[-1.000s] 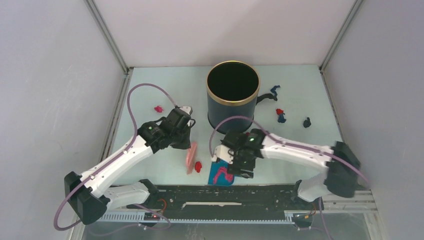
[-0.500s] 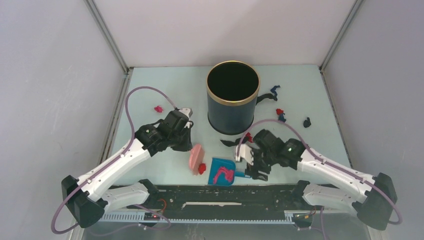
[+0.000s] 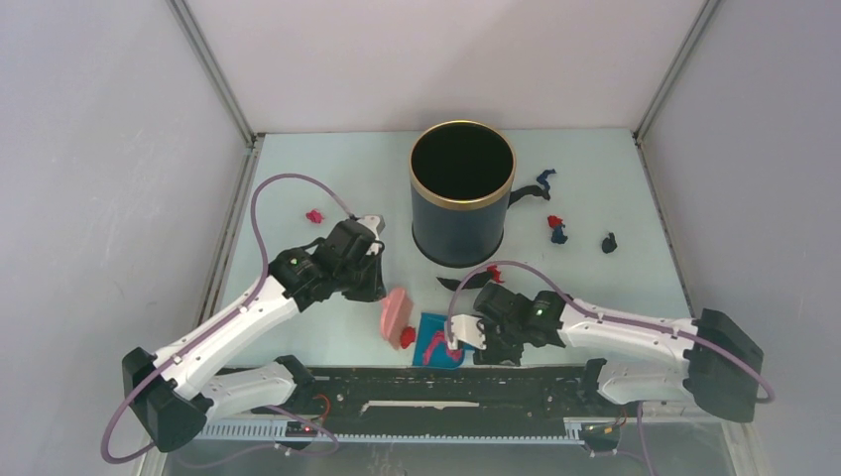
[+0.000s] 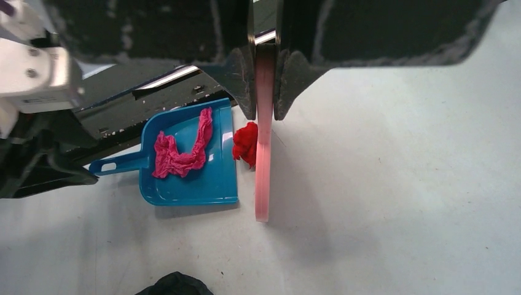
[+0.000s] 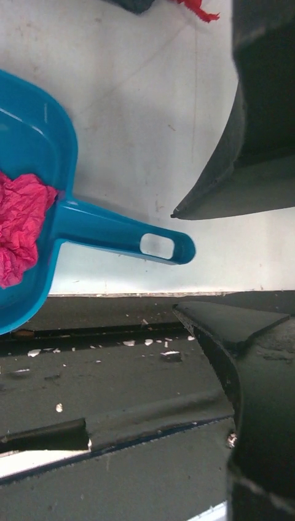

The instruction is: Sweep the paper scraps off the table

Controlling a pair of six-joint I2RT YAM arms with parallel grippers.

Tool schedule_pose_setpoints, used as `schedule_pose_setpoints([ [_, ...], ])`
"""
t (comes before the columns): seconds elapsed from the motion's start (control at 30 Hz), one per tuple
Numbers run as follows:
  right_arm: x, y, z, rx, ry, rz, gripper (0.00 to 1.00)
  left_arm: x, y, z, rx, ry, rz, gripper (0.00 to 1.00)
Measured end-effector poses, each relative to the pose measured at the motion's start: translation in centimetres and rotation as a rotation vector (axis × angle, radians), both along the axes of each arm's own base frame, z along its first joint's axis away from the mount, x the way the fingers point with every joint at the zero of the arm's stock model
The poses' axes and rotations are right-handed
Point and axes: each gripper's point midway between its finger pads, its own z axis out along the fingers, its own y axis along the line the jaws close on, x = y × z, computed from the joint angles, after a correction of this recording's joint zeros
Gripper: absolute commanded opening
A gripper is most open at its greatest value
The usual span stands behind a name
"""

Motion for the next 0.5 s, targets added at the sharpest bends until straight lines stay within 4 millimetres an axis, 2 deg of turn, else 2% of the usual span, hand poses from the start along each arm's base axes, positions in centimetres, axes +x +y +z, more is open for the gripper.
schedule_pose_setpoints([
  [0.1, -0.2, 0.3, -0.9, -0.036, -0.004, 0.015, 0.52, -0.1, -0.1, 0.0, -0.013, -0.003, 0.002, 0.00],
  [0.23, -0.1, 0.2, -2.0, -0.086, -0.014, 0.017, 0.39, -0.4, -0.2, 0.0, -0.034, 0.000, 0.000, 0.00],
  [0.37, 0.3, 0.2, -2.1, -0.095, -0.034, 0.001, 0.23, -0.7, -1.0, 0.2, -0.082, 0.001, -0.009, 0.00],
  [0.5, 0.5, 0.4, -1.9, -0.099, -0.039, -0.013, 0.16, -1.0, -2.1, 0.3, -0.138, 0.010, -0.017, 0.00],
])
